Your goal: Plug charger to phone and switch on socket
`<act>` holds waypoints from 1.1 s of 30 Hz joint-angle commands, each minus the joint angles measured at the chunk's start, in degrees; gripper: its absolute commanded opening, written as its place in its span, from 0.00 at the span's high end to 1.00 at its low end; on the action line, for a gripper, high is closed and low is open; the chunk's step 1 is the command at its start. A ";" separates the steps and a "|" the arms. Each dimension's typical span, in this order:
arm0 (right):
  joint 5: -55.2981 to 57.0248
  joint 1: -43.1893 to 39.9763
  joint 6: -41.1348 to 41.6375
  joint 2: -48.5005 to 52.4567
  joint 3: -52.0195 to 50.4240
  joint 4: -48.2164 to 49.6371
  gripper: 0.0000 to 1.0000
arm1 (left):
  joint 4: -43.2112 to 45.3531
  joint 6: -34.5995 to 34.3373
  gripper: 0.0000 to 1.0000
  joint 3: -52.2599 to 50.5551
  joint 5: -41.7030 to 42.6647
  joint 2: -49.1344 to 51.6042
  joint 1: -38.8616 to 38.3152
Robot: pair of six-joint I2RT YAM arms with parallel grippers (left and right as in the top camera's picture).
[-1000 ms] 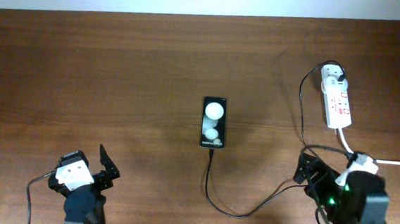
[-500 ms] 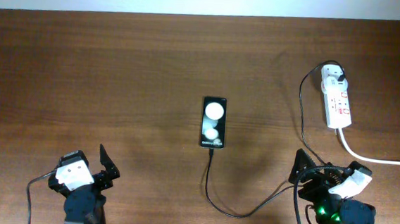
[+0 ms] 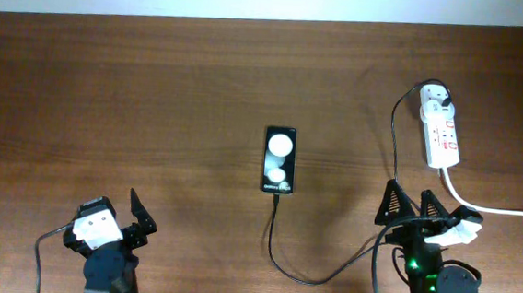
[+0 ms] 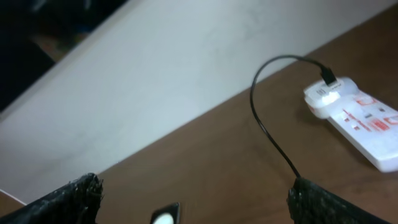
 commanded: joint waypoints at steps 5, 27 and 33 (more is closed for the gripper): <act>6.01 0.39 0.11 -0.61 -4.98 3.13 0.01 | 0.11 1.11 0.01 -0.37 -0.83 -0.17 0.31; 5.84 0.37 -8.79 -0.59 -5.75 2.19 0.01 | 0.11 1.11 0.01 -0.37 -0.83 -0.17 0.31; 5.81 0.37 -8.79 -0.59 -5.75 2.19 0.01 | 0.13 1.11 0.01 -0.37 -0.83 -0.24 0.31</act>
